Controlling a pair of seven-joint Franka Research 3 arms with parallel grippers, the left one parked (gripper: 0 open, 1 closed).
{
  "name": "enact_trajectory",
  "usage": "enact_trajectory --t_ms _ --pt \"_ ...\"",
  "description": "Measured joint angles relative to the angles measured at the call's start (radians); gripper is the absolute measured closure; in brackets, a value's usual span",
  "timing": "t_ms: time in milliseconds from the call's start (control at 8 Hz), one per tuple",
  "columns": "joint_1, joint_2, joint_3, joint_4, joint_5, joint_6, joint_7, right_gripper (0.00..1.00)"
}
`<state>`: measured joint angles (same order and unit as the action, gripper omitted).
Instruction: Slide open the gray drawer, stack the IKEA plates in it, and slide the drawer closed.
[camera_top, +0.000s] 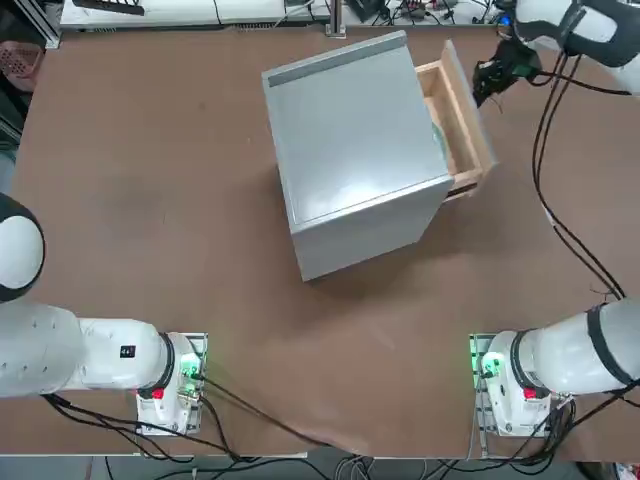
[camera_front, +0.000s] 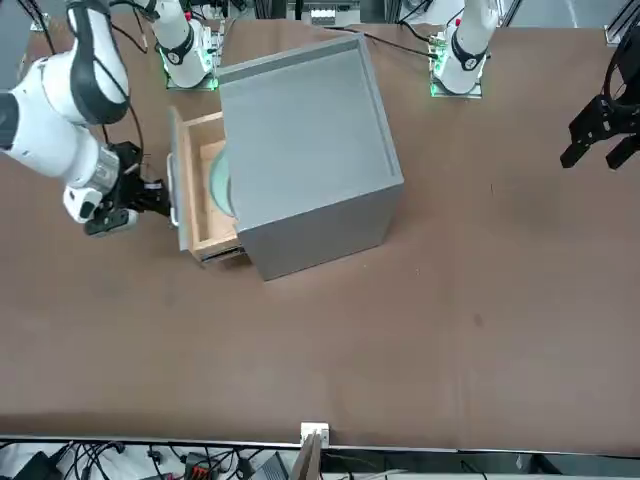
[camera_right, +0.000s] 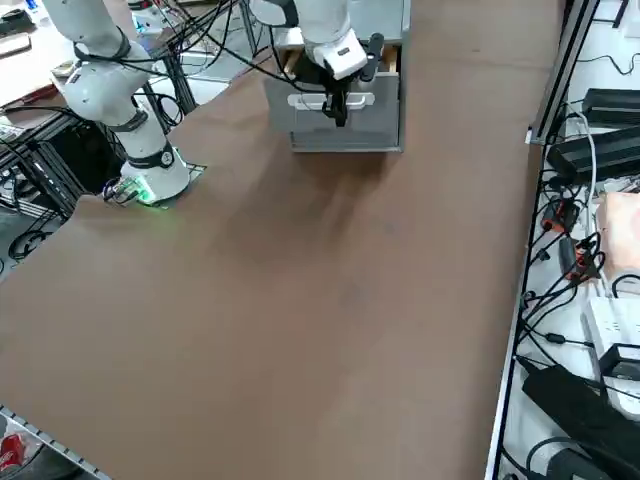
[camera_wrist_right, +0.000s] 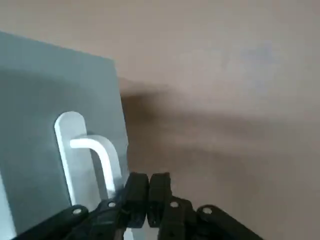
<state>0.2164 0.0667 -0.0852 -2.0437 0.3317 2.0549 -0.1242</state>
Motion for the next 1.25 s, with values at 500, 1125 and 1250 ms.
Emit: enact_trajectory --t_ms 500,1125,1250 --pt "0.143 0.002 0.003 0.000 0.001 0.002 0.155 1.00" --pt "0.225 0.007 0.001 -0.001 0.021 0.019 0.244 1.00" --pt "0.225 0.007 -0.001 0.000 0.026 0.019 0.244 1.00"
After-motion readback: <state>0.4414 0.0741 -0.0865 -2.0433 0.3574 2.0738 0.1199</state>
